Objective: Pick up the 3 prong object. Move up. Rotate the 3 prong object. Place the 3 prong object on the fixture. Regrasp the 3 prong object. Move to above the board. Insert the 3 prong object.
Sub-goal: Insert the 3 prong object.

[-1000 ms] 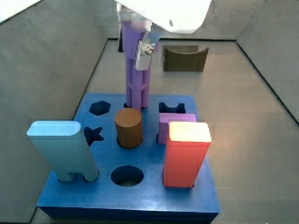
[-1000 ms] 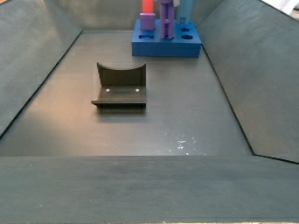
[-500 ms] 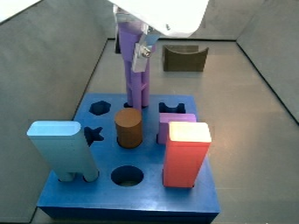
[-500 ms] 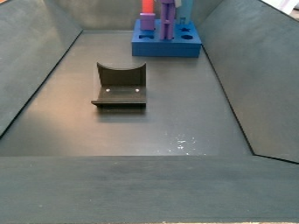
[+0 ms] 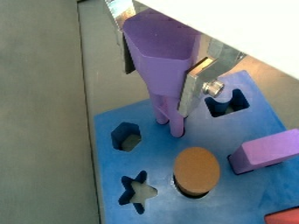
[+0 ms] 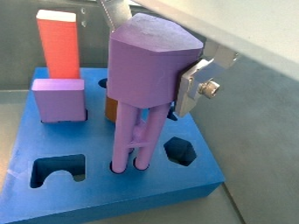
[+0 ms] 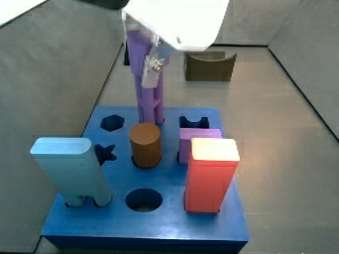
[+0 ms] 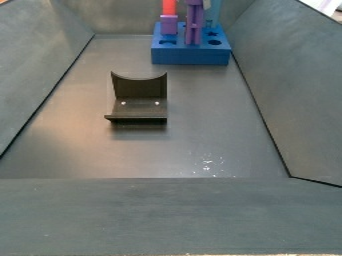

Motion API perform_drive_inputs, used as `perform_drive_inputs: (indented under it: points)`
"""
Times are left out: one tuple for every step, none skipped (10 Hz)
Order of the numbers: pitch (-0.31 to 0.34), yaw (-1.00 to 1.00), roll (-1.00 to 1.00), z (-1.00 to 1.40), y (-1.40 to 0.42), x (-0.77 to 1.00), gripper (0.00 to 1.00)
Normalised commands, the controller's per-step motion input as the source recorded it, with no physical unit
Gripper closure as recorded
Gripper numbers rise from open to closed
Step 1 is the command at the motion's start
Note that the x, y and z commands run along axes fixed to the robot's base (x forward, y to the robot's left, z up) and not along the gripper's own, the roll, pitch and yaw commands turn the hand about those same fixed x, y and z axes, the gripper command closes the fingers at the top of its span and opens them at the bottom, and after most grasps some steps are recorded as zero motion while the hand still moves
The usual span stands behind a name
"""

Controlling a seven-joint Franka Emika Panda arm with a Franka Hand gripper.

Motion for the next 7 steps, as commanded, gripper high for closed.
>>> perform_drive_inputs:
  points:
    - [-0.017,0.0,0.04,-1.0,-0.1,0.0,1.0]
    - [0.0,0.01,0.01,-1.0,-0.08,0.06,1.0]
    - [0.0,0.0,0.01,-1.0,-0.1,0.09,1.0]
    - [0.0,0.0,0.01,-1.0,-0.11,0.11,1.0]
    - [0.0,0.0,0.01,-1.0,-0.12,0.12,1.0]
    - [0.0,0.0,0.0,0.0,0.0,0.04,1.0]
    - [0.0,0.0,0.0,0.0,0.0,0.0,1.0]
